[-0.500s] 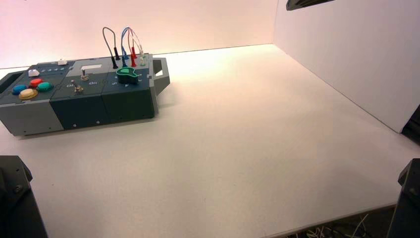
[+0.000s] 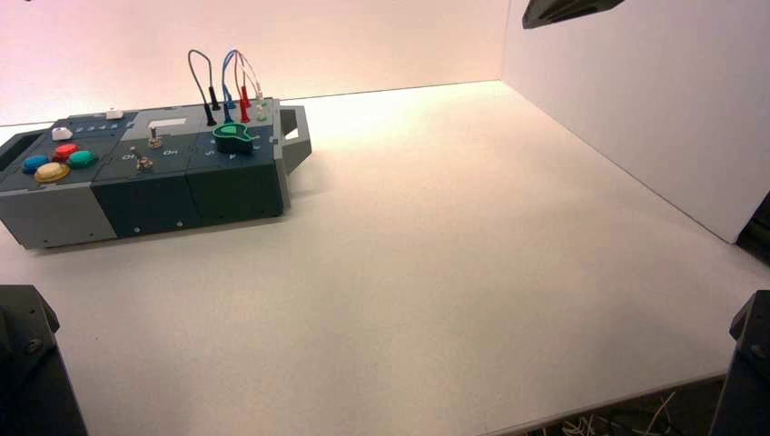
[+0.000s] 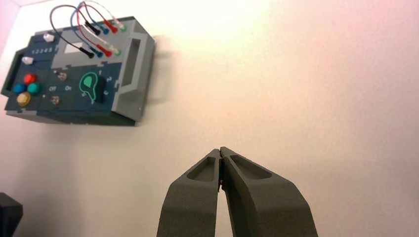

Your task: Move the bottom slider to position 2.

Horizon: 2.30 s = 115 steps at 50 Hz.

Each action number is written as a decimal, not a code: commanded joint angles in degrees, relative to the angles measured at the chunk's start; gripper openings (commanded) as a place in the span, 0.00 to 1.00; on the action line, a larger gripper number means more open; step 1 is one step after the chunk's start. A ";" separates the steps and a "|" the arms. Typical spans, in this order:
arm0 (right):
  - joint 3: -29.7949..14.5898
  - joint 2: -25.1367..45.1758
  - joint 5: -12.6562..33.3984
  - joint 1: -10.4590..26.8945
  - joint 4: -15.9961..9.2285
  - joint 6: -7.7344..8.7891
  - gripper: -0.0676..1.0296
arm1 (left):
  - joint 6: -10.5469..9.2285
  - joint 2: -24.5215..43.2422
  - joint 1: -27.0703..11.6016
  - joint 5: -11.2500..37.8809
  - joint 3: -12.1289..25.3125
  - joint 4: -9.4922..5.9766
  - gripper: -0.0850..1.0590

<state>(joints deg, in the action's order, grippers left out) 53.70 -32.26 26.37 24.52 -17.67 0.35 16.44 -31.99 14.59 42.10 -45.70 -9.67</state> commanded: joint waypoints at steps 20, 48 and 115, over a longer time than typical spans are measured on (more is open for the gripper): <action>-3.69 0.88 -0.18 -0.18 -0.18 0.18 0.04 | -1.93 0.88 8.26 3.69 0.53 0.62 0.05; -5.36 -4.66 5.45 -0.26 -0.18 0.18 0.04 | -2.02 13.80 15.12 0.26 2.20 1.58 0.05; -13.45 4.75 6.59 -0.18 -0.18 0.26 0.04 | 0.00 37.79 10.81 -7.38 14.41 -3.34 0.05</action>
<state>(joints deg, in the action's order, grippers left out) 42.36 -27.07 33.13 24.52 -17.67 0.79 16.35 5.63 25.40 34.37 -32.78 -12.39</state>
